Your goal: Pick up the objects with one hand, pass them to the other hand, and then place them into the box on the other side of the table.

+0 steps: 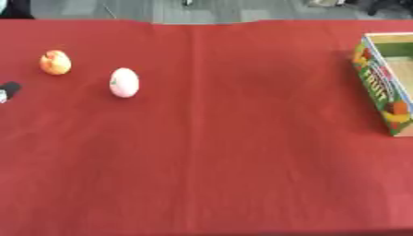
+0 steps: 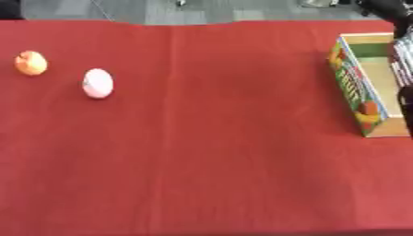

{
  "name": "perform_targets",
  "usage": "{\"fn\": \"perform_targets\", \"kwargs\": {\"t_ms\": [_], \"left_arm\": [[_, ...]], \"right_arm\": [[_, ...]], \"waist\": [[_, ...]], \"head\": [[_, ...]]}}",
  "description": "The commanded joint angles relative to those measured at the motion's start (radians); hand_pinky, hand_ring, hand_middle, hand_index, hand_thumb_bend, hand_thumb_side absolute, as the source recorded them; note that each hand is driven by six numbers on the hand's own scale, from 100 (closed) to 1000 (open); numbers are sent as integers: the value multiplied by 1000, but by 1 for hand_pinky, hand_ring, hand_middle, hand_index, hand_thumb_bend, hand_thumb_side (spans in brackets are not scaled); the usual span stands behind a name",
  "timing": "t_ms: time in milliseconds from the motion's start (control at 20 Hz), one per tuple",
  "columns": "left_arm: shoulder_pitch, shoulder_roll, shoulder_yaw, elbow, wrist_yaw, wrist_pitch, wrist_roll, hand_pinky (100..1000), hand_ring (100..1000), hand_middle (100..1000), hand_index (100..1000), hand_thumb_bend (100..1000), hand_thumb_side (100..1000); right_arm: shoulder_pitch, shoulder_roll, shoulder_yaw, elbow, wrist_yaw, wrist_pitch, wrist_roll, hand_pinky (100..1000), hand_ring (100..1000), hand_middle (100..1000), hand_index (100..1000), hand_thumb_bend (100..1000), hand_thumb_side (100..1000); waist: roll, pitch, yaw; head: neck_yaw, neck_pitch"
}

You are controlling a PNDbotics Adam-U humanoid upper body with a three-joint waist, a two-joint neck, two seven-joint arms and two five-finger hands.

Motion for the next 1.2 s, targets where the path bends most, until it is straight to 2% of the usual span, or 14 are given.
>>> {"fn": "perform_targets", "kwargs": {"t_ms": [50,300,600,750,950,1000,1150,1200], "left_arm": [[-51,88,-39,66,39,-22,-52,791,788,740,859,761,339],[-142,133,-82,205,32,-63,-138,805,799,749,858,743,294],[-258,139,-95,361,-39,-100,-234,805,792,743,835,700,325],[-316,131,-89,437,-84,-103,-281,808,795,746,840,696,337],[-398,97,-62,541,-123,-101,-345,801,798,750,846,637,334],[-418,86,-53,569,-121,-103,-362,801,801,752,847,584,286],[-471,57,-35,649,-84,-110,-411,804,807,754,845,521,235],[-487,51,-31,674,-70,-116,-428,806,810,755,826,478,176]], "right_arm": [[-17,-12,-1,3,-8,-22,2,780,803,722,780,534,258],[-8,-10,0,-8,-2,-18,-2,779,799,717,777,537,261],[4,-16,2,-45,7,-15,-4,778,794,712,774,545,257],[5,-15,6,-63,7,-12,-3,778,792,709,773,542,260],[-2,-12,13,-75,8,-7,-4,777,788,704,771,535,265],[-3,-11,15,-76,9,-6,-4,777,787,703,771,532,269],[-10,-9,22,-78,11,0,-2,777,785,702,770,524,277],[-12,-8,24,-79,12,1,-1,777,785,701,770,521,281]], "waist": [[8,-10,-3],[4,1,-9],[4,21,-28],[6,31,-43],[9,43,-63],[10,46,-68],[13,56,-80],[15,59,-84]], "head": [[11,-16],[27,-30],[36,-46],[47,-55],[59,-68],[63,-71],[75,-76],[80,-79]]}}
